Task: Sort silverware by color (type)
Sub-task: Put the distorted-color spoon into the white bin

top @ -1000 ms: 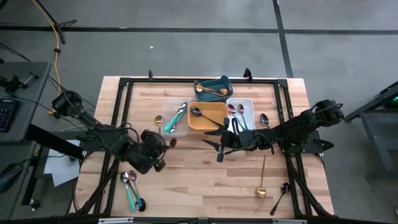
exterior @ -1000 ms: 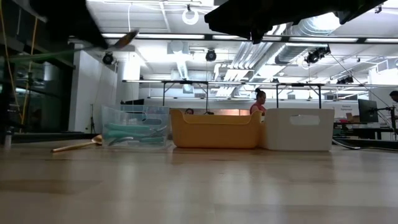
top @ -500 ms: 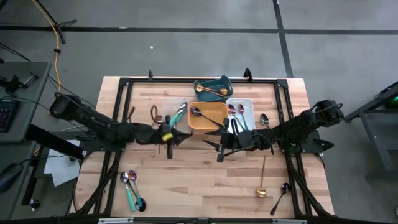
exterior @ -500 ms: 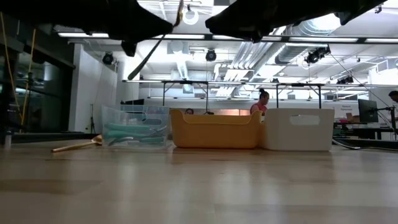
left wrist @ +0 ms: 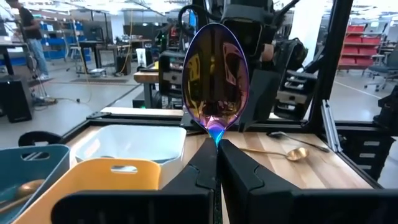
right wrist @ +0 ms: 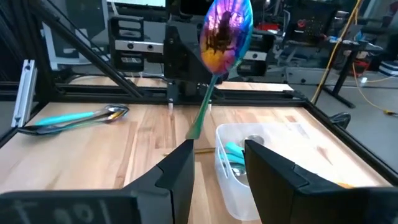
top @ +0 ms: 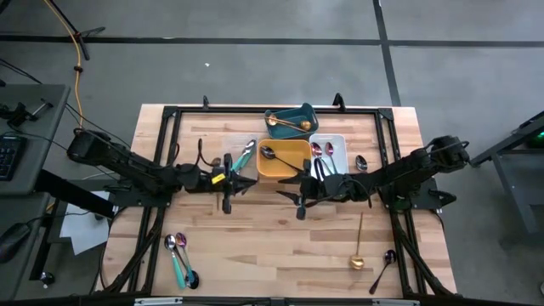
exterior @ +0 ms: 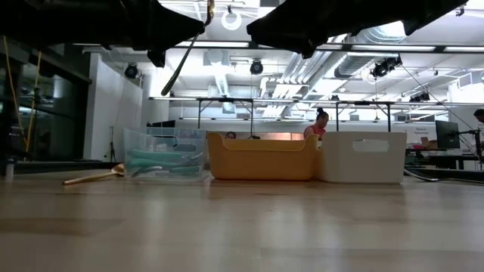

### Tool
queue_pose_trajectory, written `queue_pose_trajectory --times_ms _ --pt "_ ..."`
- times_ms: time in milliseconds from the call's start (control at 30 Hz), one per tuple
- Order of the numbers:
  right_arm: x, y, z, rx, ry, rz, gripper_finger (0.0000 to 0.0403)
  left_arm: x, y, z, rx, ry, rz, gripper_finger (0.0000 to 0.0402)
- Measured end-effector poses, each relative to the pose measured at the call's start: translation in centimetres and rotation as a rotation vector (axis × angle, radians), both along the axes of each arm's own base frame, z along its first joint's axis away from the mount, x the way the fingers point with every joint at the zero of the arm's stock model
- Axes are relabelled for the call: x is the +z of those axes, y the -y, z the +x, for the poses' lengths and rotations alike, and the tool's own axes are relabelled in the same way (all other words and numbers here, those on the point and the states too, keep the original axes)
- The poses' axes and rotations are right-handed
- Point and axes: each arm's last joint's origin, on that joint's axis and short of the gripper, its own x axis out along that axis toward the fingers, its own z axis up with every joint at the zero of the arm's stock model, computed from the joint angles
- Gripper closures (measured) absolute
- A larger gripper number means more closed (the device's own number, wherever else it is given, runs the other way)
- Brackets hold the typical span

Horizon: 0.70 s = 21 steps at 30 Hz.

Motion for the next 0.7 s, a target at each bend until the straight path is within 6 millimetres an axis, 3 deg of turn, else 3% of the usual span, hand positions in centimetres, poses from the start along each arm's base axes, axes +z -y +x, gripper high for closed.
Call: queue_pose_trajectory --times_ms 400,700 --pt "0.0 0.13 0.03 -0.003 0.001 0.006 0.0268 0.07 0.0 0.0 0.0 0.006 -0.002 0.0401" --pt "-0.51 0.21 0.73 0.051 0.044 0.104 0.0268 0.59 0.04 -0.02 -0.014 0.058 -0.021 0.0401"
